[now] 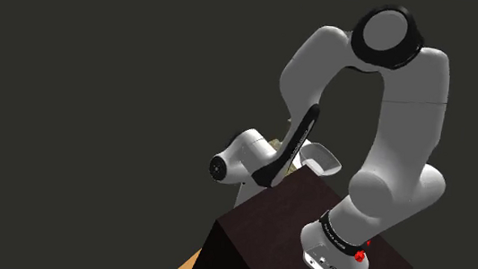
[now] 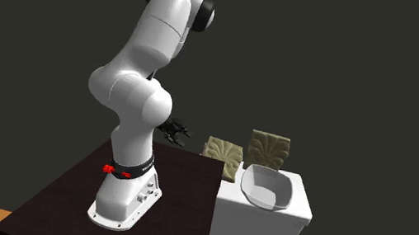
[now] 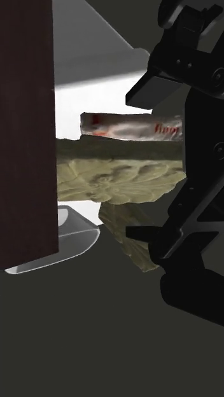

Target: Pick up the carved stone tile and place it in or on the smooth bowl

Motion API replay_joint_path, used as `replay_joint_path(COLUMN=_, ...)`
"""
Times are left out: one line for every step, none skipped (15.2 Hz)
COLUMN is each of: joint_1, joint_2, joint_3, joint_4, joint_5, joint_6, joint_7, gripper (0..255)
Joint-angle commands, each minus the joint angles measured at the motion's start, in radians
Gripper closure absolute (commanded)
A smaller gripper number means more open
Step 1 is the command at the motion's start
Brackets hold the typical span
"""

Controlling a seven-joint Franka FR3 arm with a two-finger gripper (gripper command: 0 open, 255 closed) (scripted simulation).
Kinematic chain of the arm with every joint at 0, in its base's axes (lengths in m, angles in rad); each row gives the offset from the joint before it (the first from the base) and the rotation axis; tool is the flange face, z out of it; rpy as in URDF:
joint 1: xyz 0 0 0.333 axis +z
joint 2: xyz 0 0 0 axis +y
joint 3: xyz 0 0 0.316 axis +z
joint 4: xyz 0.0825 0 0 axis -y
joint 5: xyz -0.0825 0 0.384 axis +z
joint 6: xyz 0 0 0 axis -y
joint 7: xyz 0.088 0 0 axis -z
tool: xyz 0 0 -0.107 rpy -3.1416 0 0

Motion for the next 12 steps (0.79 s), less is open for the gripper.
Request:
replay_joint_path(joint_1=0.052, joint_2=0.124, joint_3=-0.087, joint_4=0.058, joint_5=-0.056, joint_6=-0.059, joint_7=0.067, gripper=0)
replay_joint_path(joint_1=0.072, joint_2=0.173, joint_3=-0.123, joint_4=0.086, joint_5=-0.073, joint_6=-0.081, joint_7=0.089, gripper=0)
replay_joint_path(joint_1=0.090, joint_2=0.220, joint_3=-0.156, joint_4=0.114, joint_5=-0.088, joint_6=-0.101, joint_7=0.109, gripper=0)
replay_joint_path(joint_1=0.106, joint_2=0.266, joint_3=-0.189, joint_4=0.143, joint_5=-0.102, joint_6=-0.119, joint_7=0.127, gripper=0)
replay_joint_path(joint_1=0.120, joint_2=0.310, joint_3=-0.220, joint_4=0.173, joint_5=-0.114, joint_6=-0.136, joint_7=0.143, gripper=0)
replay_joint_path(joint_1=0.133, joint_2=0.353, joint_3=-0.250, joint_4=0.204, joint_5=-0.124, joint_6=-0.151, joint_7=0.158, gripper=0)
replay_joint_path(joint_1=0.143, joint_2=0.391, joint_3=-0.275, joint_4=0.231, joint_5=-0.132, joint_6=-0.164, joint_7=0.169, gripper=0)
replay_joint_path(joint_1=0.137, joint_2=0.391, joint_3=-0.283, joint_4=0.229, joint_5=-0.143, joint_6=-0.159, joint_7=0.170, gripper=0)
replay_joint_path(joint_1=0.132, joint_2=0.391, joint_3=-0.291, joint_4=0.226, joint_5=-0.154, joint_6=-0.153, joint_7=0.170, gripper=0)
replay_joint_path(joint_1=0.126, joint_2=0.391, joint_3=-0.300, joint_4=0.223, joint_5=-0.165, joint_6=-0.148, joint_7=0.170, gripper=0)
replay_joint_path(joint_1=0.121, joint_2=0.392, joint_3=-0.308, joint_4=0.221, joint_5=-0.176, joint_6=-0.143, joint_7=0.171, gripper=0)
replay_joint_path(joint_1=0.116, joint_2=0.392, joint_3=-0.317, joint_4=0.219, joint_5=-0.187, joint_6=-0.137, joint_7=0.171, gripper=0)
